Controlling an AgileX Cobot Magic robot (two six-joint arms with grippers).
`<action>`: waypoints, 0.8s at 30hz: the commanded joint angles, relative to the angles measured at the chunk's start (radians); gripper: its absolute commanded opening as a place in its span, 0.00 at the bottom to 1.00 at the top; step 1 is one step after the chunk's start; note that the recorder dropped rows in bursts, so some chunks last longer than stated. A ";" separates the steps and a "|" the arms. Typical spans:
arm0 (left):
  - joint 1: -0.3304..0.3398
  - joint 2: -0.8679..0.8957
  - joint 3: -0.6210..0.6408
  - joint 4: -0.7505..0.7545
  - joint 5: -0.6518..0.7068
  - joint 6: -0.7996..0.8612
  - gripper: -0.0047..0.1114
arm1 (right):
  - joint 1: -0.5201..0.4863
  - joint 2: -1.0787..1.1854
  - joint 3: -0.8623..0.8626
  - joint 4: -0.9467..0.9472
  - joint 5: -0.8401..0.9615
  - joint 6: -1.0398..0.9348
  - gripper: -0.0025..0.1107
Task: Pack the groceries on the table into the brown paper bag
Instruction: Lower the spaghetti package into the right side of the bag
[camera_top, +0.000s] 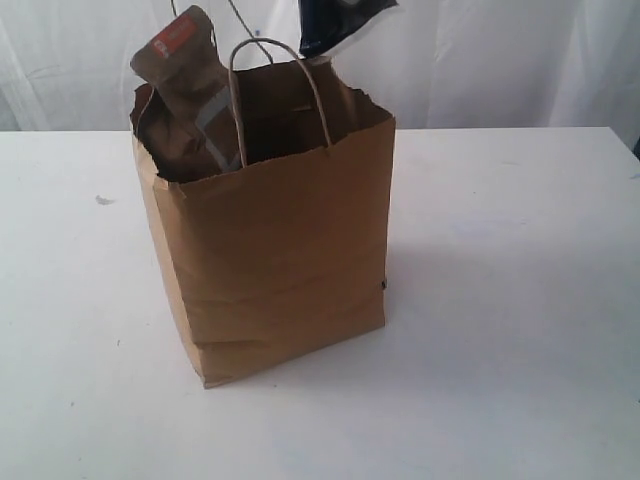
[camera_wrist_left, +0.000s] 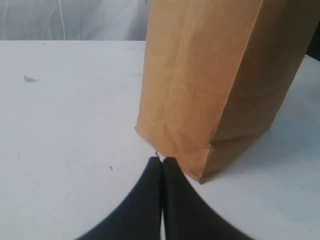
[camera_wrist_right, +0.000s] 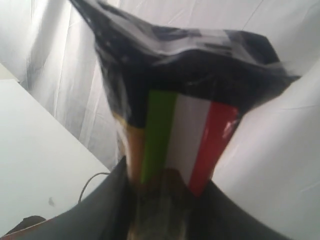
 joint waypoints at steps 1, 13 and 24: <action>0.005 -0.005 0.005 -0.010 0.000 0.005 0.04 | 0.001 0.016 -0.022 0.059 -0.095 -0.004 0.02; 0.005 -0.005 0.005 -0.010 0.000 0.005 0.04 | 0.088 0.021 -0.022 0.091 0.192 0.065 0.02; 0.005 -0.005 0.005 -0.010 0.000 0.005 0.04 | 0.088 0.125 0.105 0.021 0.173 0.220 0.02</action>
